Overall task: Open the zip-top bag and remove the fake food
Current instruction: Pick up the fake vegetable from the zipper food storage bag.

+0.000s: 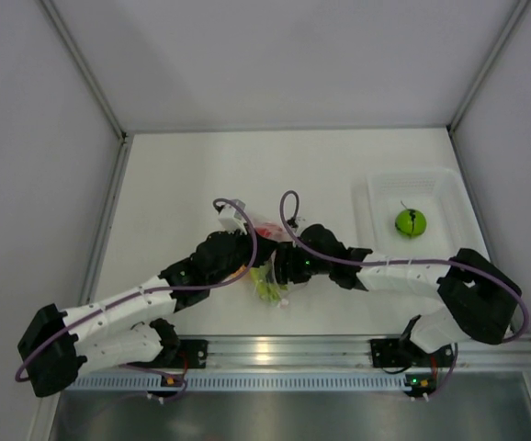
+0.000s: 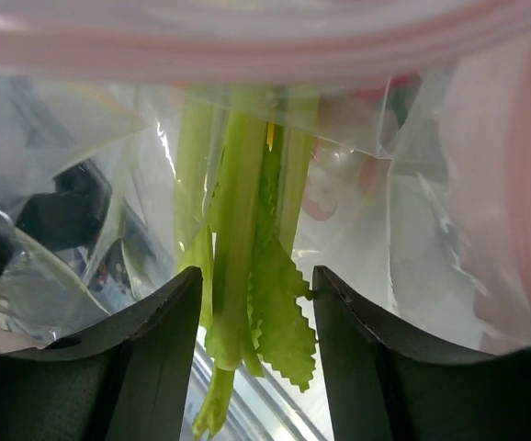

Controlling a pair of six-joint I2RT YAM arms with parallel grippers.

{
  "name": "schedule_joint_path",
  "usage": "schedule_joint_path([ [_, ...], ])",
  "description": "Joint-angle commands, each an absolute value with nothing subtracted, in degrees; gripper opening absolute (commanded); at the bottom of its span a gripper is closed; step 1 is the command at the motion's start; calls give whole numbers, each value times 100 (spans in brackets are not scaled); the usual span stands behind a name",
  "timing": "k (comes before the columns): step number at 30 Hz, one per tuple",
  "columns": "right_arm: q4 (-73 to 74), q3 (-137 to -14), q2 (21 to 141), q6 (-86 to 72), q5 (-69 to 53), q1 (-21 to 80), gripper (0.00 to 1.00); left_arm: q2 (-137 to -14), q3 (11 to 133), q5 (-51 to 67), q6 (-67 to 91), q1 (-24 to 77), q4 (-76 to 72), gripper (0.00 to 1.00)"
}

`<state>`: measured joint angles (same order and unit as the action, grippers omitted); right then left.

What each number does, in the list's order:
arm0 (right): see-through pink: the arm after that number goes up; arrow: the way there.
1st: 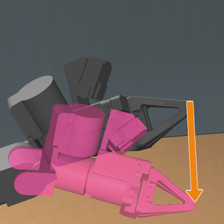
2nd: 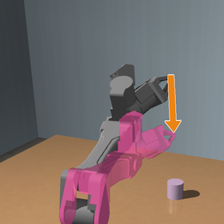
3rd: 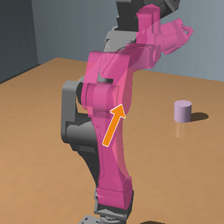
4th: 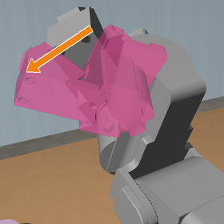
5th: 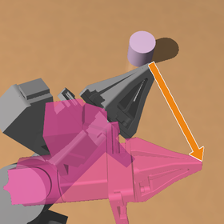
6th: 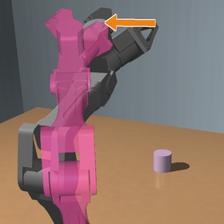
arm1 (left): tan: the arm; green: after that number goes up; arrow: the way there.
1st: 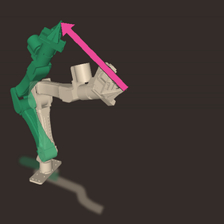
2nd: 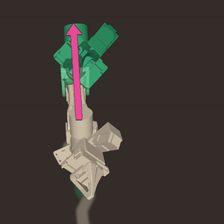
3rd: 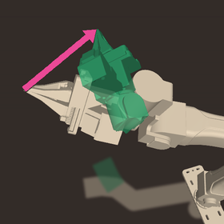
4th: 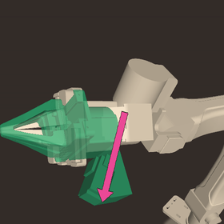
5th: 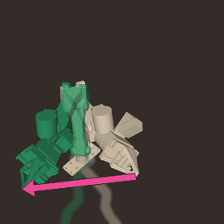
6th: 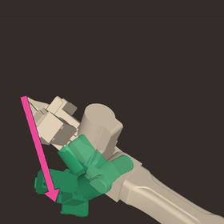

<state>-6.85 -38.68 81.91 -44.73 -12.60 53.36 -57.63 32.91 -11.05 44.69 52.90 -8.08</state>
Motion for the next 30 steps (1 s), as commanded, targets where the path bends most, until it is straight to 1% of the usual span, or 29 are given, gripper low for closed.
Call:
schedule_joint_path([
  [1, -1450, -4139, 8498, -4754, -1573, 5502, 52, -5669, 3278, -1143, 4553, 5300, -1318, 0],
  [5, -1398, -4341, 8771, -4913, -1407, 5607, 49, -5529, 3243, -1169, 4544, 5300, -1318, 0],
  [6, -1337, -4377, 8850, -4983, -1302, 5660, 42, -5511, 3217, -1169, 4544, 5300, -1310, 0],
  [9, -1502, -4290, 8912, -5255, -1003, 5678, 30, -5441, 3208, -1178, 4544, 5300, -1318, 0],
  [10, -1564, -4246, 8912, -5308, -880, 5678, 22, -5423, 3182, -1186, 4544, 5300, -1318, 0],
  [12, -1730, -4175, 8895, -5413, -809, 5678, 12, -5379, 3155, -1204, 4535, 5300, -1318, 0],
  [14, -1740, -4157, 8851, -5431, -712, 5678, 6, -5353, 3138, -1222, 4518, 5300, -1310, 0],
  [15, -1749, -4131, 8764, -5406, -625, 5678, 0, -5318, 3129, -1230, 4500, 5300, -1310, 0],
  [22, -1100, -4104, 8297, -5054, -36, 5669, 0, -5238, 3032, -1248, 4254, 5300, -1310, 0],
  [25, -467, -4140, 8086, -4756, 342, 5669, 0, -5168, 2980, -1379, 4131, 5300, -1301, 0],
  [30, 412, -3859, 7341, -4439, 729, 5669, 0, -5080, 2979, -1766, 3842, 5300, -1055, 0],
])
